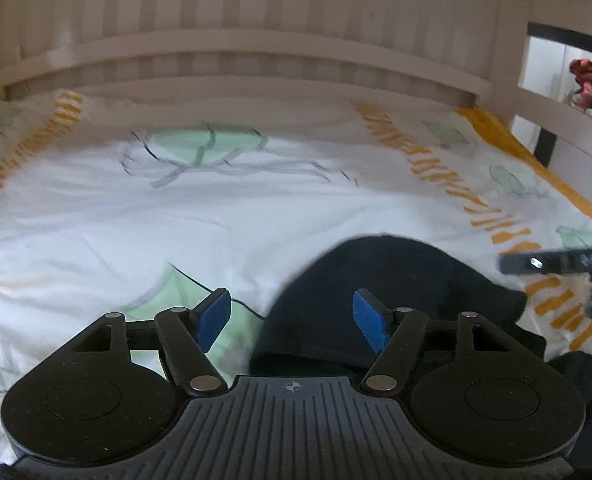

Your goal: Fold large clothes

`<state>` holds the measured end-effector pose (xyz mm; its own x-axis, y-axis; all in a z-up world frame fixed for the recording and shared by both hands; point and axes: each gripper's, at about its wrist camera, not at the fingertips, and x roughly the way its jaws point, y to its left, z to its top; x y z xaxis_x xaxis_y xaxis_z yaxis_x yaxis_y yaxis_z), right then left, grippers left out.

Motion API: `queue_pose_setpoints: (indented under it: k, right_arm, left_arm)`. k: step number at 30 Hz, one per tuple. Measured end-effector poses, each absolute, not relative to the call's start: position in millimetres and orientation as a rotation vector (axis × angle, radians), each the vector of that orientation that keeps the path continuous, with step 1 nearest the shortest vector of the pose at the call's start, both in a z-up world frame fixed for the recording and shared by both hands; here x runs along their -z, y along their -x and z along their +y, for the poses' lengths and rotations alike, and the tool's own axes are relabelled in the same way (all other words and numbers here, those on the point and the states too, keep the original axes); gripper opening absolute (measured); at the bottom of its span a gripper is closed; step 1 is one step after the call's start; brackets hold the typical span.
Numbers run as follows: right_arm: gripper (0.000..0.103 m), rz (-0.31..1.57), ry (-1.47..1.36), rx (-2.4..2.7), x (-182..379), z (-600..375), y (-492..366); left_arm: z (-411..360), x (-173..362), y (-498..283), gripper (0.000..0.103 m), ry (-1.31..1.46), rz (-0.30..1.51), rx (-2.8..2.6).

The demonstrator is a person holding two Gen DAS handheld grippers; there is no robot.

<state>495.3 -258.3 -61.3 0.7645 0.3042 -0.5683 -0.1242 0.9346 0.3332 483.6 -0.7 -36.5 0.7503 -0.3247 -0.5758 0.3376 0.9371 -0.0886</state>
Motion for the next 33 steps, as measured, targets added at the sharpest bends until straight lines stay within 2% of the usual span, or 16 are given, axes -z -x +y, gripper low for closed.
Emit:
queue_pose_setpoints:
  k: [6,14,15,16,17,18,22,26,33]
  right_arm:
    - [0.083,0.712,-0.331,-0.223,84,-253,-523]
    - [0.083,0.758,-0.363,-0.249,104,-262,-542]
    - [0.080,0.756,-0.366,-0.252,105,-261,-543]
    - [0.071,0.755,-0.363,-0.257,105,-261,-543]
    - [0.038,0.762,-0.353,-0.260,105,-259,-544]
    - [0.021,0.774,-0.339,-0.244,103,-257,-545]
    - [0.018,0.702,-0.205,-0.252,80,-239,-531]
    - [0.016,0.553,-0.077,-0.307,42,-221,-498]
    - [0.015,0.326,0.257,-0.476,-11,-175,-399]
  left_arm:
    - [-20,89,-502,0.066,0.003,0.752,0.352]
    - [-18,106,-496,0.068,-0.023,0.726,0.366]
    - [-20,105,-496,0.068,-0.029,0.725,0.365]
    - [-21,104,-495,0.068,-0.037,0.724,0.362]
    - [-23,103,-495,0.068,-0.045,0.725,0.360]
    - [-24,101,-495,0.067,-0.051,0.727,0.359]
    - [-16,83,-488,0.067,-0.026,0.711,0.376]
    - [3,58,-465,0.067,0.034,0.688,0.414]
    - [33,38,-407,0.067,0.105,0.712,0.469]
